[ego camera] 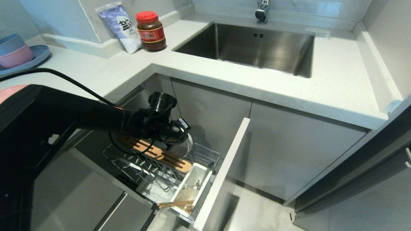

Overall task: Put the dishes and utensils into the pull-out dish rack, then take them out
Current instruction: Take the bowl out of the cupboard

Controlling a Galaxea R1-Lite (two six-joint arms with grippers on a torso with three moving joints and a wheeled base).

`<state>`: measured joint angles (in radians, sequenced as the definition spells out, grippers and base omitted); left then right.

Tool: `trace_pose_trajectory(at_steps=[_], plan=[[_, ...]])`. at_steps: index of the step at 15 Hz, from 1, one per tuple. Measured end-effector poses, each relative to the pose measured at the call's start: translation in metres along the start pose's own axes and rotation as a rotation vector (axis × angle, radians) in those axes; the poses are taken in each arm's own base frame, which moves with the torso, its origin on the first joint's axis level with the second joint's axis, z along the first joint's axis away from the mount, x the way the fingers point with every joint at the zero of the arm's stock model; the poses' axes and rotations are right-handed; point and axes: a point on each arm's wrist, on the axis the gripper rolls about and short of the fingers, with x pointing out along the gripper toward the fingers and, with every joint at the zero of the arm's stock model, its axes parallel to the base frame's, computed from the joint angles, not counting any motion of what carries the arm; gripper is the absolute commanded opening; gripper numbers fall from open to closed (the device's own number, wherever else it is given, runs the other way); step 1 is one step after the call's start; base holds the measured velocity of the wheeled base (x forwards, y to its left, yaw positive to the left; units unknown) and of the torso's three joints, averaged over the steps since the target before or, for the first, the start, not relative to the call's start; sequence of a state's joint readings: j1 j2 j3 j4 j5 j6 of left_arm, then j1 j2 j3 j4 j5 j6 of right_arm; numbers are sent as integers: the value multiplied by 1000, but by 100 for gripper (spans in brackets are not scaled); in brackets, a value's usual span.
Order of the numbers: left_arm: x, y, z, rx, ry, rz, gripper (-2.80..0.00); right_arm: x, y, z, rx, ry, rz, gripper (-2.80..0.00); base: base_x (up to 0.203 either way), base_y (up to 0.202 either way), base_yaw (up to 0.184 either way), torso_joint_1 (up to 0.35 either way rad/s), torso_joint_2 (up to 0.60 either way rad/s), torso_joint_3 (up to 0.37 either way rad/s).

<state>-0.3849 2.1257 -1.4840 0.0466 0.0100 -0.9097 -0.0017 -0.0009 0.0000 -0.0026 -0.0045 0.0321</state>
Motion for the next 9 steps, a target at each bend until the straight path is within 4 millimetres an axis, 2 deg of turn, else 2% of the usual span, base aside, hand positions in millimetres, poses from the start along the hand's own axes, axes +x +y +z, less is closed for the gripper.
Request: trace_pose_trajectory(at_steps=[4,9], plan=[[-6,-3,-2,3,0,-9,-280,0,0,0,0,0,0,-280,0,0,0,0,0,0],[-36,-13,-3,10,-23,-62,-280,0,0,0,0,0,0,-280,0,0,0,0,0,0]])
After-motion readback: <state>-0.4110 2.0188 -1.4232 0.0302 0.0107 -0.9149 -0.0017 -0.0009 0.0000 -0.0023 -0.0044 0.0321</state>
